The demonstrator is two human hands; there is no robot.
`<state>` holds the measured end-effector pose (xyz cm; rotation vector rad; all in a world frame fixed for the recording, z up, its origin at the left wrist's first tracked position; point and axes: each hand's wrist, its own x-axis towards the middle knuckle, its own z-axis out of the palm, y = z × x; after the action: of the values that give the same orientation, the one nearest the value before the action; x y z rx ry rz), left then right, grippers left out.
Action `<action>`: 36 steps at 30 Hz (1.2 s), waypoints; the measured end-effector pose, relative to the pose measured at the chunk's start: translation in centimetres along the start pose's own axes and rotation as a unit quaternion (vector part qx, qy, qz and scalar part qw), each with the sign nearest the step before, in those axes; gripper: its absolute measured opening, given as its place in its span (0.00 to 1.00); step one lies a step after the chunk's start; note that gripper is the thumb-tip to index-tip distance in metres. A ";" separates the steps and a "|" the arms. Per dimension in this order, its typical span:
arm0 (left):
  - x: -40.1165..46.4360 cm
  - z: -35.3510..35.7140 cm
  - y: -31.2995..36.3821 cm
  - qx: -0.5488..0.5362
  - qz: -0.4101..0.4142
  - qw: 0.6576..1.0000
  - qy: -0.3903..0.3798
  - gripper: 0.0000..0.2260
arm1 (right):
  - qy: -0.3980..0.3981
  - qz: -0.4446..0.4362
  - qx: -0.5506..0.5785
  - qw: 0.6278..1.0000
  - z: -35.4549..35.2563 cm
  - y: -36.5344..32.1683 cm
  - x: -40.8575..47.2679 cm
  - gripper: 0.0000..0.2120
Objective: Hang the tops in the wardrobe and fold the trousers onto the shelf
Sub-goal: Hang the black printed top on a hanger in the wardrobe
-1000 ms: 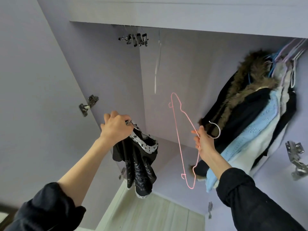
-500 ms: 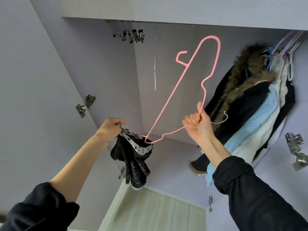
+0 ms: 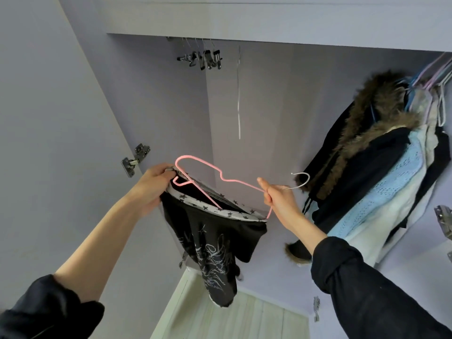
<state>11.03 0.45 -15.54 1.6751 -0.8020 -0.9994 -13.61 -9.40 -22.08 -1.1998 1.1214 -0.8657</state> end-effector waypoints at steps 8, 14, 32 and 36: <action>1.2 -2.2 -1.8 0.316 0.107 0.934 0.128 0.04 | 0.074 -0.054 -0.134 0.987 -0.5 -1.2 1.8 0.28; 1.4 -2.2 -1.1 0.299 0.079 0.939 0.152 0.06 | 0.068 -0.071 -0.191 0.977 0.1 -1.8 2.1 0.27; 2.7 -2.1 0.1 0.187 0.088 0.970 0.126 0.11 | 0.055 -0.093 -0.204 0.973 0.7 -2.1 3.6 0.27; 2.4 -1.4 0.5 0.313 0.134 0.931 0.133 0.12 | 0.007 -0.111 -0.379 0.919 1.8 -3.3 3.5 0.27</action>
<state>13.32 -1.25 -15.40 2.1006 -1.2059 -0.3163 -10.78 -12.88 -19.56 -1.9902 1.4060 -0.6071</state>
